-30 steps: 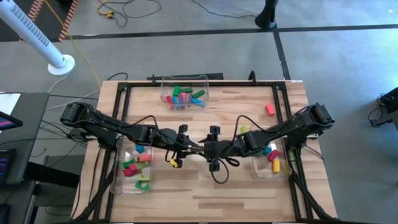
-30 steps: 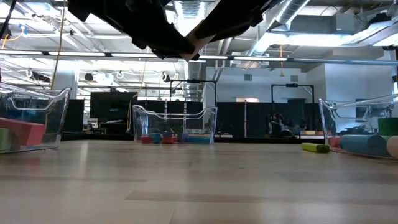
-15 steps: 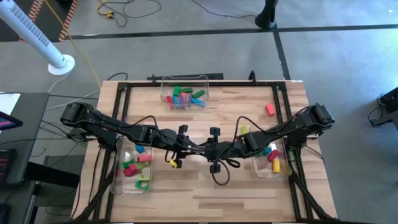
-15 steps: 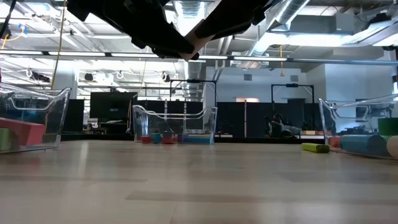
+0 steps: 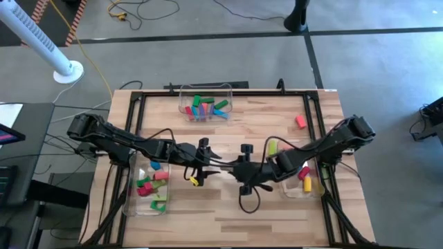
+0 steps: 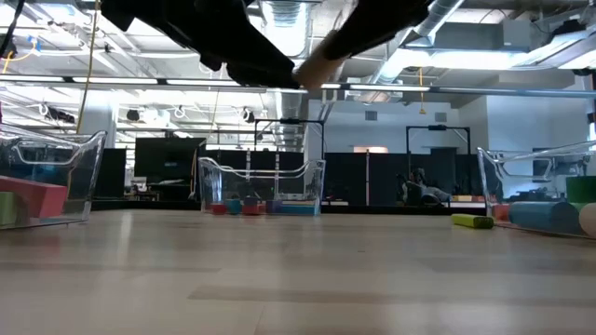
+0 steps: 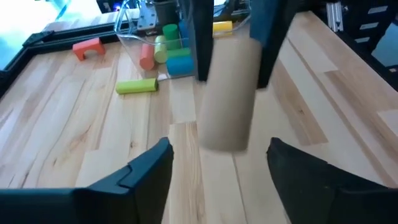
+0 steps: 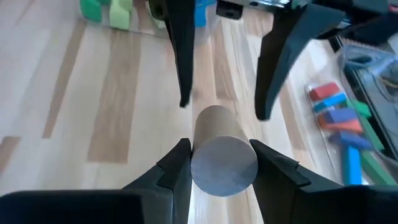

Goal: Sort blocks by size
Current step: Put the brown cylindrical block into the right transparent bin

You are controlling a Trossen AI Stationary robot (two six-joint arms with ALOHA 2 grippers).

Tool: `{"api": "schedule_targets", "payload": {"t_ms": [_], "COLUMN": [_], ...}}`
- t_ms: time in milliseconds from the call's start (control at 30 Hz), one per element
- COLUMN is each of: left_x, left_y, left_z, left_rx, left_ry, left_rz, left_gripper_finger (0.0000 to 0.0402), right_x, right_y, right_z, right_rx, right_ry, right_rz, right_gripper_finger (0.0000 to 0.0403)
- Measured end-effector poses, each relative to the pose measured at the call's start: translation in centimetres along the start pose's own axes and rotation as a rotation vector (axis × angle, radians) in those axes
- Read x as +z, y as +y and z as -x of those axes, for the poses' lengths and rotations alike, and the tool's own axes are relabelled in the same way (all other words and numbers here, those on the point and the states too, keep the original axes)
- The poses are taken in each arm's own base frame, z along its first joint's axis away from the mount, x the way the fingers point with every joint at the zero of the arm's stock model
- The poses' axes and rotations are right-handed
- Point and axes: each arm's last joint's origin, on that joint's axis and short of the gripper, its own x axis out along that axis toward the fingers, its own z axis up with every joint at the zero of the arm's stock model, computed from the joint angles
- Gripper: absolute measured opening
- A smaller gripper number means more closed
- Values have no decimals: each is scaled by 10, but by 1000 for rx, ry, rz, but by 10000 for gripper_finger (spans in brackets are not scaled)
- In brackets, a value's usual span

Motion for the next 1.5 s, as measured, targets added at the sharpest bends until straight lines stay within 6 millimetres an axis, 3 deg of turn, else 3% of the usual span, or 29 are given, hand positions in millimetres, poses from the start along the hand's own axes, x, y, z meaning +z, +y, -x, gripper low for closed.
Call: {"api": "schedule_targets", "payload": {"t_ms": [233,767,967,1333,1500], "left_x": [-1,-13,-13,-13,-13], "left_y": [0,-7,-9,-9,-9], "left_z": [0,1,2,2,2], "left_rx": [3,-19,-26,-26,-26], "left_ry": [11,104,102,102,103], "left_rz": [12,32,28,27,20], "left_gripper_finger": [265,267,267,267,267], "right_x": [-1,-48,-59,-94,-99], "right_y": [9,21,25,17,17], "right_z": [31,109,116,95,93], "right_rx": [-47,-308,-275,-329,-341], "right_ry": [179,684,776,1017,1030], "right_rz": [-15,-229,-299,-331,-330], "right_gripper_finger": [160,160,160,165,185]}}
